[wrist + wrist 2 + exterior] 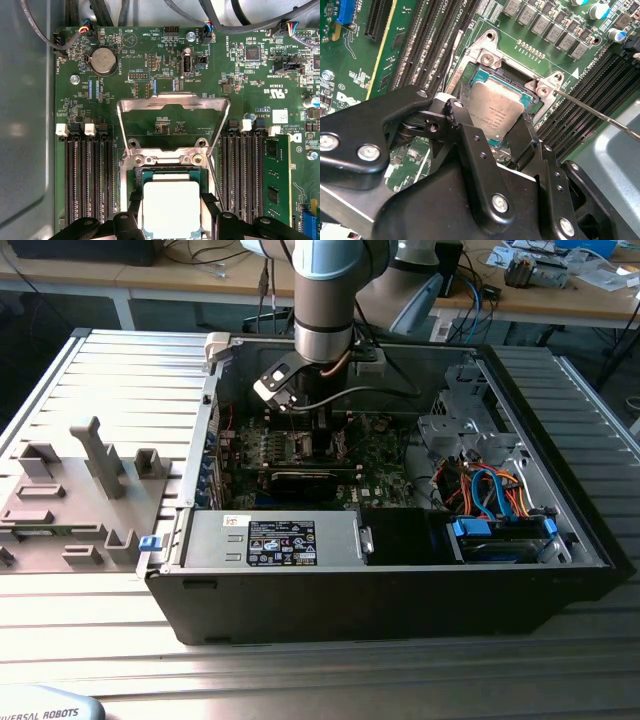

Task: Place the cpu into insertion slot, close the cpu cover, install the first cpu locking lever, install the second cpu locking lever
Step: 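Place the cpu into insertion slot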

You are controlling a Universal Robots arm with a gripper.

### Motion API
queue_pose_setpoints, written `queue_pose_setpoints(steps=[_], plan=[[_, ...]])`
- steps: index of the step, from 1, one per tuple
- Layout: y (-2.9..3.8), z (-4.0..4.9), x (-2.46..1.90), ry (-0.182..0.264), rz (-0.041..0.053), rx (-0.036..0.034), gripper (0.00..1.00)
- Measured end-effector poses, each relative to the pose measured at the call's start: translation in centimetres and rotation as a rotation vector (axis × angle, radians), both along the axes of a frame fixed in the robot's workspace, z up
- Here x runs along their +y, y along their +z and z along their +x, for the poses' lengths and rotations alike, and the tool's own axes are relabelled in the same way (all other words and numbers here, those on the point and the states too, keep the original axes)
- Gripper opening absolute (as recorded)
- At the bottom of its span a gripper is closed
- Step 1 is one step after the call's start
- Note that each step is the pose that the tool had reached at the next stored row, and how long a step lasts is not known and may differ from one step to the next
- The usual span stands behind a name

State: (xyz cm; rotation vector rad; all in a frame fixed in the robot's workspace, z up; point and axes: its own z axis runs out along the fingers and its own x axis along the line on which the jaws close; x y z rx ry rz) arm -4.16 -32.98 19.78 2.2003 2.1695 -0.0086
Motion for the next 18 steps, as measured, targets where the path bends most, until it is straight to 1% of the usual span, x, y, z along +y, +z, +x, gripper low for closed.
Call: queue_pose_setpoints(steps=[7,13,18], plan=[[-0.01,0.01,0.0,0.0,0.0003,0.0,0.54],[0.24,0.02,0.01,0.0,0.0005,-0.0002,0.54],[0.25,0.01,0.0,0.0,0.0002,0.0,0.54]])
